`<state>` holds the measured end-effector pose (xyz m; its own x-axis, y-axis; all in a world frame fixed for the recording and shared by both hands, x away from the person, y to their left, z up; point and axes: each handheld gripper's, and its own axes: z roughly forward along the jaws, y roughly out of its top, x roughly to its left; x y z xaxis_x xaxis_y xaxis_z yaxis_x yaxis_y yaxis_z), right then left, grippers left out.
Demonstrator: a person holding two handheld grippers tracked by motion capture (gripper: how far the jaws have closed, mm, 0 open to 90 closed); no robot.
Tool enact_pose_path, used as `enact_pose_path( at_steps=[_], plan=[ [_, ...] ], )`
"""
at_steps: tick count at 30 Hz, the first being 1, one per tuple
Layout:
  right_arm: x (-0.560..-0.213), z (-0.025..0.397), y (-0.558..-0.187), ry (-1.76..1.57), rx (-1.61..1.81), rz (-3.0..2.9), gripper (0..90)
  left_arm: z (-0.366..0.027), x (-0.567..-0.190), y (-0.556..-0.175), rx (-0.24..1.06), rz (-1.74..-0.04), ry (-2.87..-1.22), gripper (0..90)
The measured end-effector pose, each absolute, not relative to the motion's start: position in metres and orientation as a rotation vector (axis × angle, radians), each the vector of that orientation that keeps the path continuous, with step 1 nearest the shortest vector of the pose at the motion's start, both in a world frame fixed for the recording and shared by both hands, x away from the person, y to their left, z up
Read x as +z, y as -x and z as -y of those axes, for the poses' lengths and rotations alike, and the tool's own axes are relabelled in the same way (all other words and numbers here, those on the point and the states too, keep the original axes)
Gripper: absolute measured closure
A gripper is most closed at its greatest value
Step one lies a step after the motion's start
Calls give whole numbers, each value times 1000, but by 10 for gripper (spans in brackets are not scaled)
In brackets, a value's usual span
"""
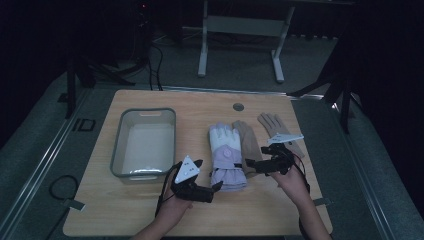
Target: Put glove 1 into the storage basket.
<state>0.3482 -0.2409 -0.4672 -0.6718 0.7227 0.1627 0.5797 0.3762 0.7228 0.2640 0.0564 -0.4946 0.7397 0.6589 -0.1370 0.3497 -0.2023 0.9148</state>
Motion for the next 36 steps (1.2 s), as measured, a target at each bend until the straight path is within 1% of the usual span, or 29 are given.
enact_pose_path(
  at_steps=[3,4,5,6,7,8,9,10,11,12,13,17,23,26,27,28,33,34,36],
  plan=[
    [-466,241,-348,-1170,1139,-2429,104,-51,-488,-270,367,-818,-1837,34],
    [-465,242,-349,-1179,1125,-2435,145,-49,-486,-272,380,-833,-1846,34],
    [-464,242,-349,-1185,1126,-2423,210,-47,-485,-274,385,-854,-1857,35],
    [-463,243,-350,-1191,1127,-2417,295,-45,-484,-276,379,-876,-1868,43],
    [-463,243,-352,-1193,1121,-2417,346,-43,-483,-279,374,-896,-1880,51],
    [-463,243,-352,-1193,1121,-2417,346,-43,-483,-279,374,-896,-1880,58],
    [-463,240,-357,-1221,1116,-2397,537,-37,-484,-289,364,-944,-1929,60],
    [-464,238,-359,-1225,1128,-2388,576,-36,-485,-293,348,-966,-1940,71],
    [-464,236,-361,-1232,1121,-2380,591,-36,-485,-293,348,-966,-1940,78],
    [-465,234,-363,-1241,1131,-2381,592,-34,-487,-298,335,-1017,-1946,97],
    [-465,234,-363,-1241,1131,-2381,592,-34,-487,-298,335,-1017,-1946,121],
    [-475,224,-372,-1283,1150,-2405,555,-27,-492,-304,312,-1061,-1984,141],
    [-496,211,-386,-1375,1160,-2461,518,-21,-512,-310,250,-1131,-2024,142],
    [-504,209,-389,-1406,1152,-2477,510,-22,-520,-310,216,-1181,-2010,141],
    [-508,207,-391,-1425,1146,-2491,498,-24,-528,-309,191,-1196,-2006,141],
    [-515,204,-391,-1453,1151,-2520,496,-25,-531,-308,185,-1201,-2003,142],
    [-525,197,-391,-1486,1110,-2566,478,-29,-539,-306,145,-1203,-2025,143],
    [-529,195,-392,-1505,1100,-2586,453,-30,-540,-306,145,-1201,-2028,143],
    [-532,192,-393,-1539,1096,-2603,449,-31,-541,-304,127,-1196,-2039,148]
  ],
)
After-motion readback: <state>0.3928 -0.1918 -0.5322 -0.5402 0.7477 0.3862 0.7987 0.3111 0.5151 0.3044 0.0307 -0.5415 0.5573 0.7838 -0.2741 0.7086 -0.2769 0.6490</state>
